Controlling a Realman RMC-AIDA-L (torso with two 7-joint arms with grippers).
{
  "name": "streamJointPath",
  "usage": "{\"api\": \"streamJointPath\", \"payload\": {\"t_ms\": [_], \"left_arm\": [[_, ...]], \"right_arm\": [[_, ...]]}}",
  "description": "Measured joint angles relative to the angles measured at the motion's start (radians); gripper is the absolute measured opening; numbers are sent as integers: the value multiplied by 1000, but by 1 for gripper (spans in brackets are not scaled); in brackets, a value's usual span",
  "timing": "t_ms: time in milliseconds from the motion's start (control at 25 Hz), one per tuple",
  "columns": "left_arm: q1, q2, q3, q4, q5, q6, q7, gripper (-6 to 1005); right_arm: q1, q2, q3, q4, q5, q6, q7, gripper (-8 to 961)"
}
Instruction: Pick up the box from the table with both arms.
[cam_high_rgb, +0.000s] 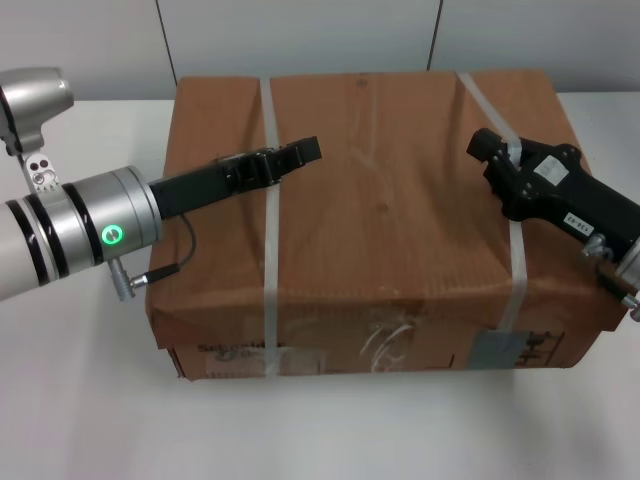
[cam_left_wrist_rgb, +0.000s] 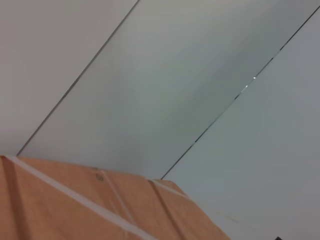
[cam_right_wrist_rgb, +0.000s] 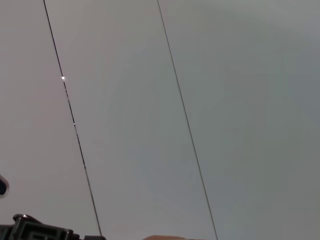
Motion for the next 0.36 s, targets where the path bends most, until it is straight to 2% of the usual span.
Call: {"api": "streamJointPath", "payload": {"t_ms": [360], "left_arm": [[1, 0, 0, -4, -1, 0, 0, 95]], "right_arm": [[-4, 0, -1, 0, 0, -12, 0, 33]]}}
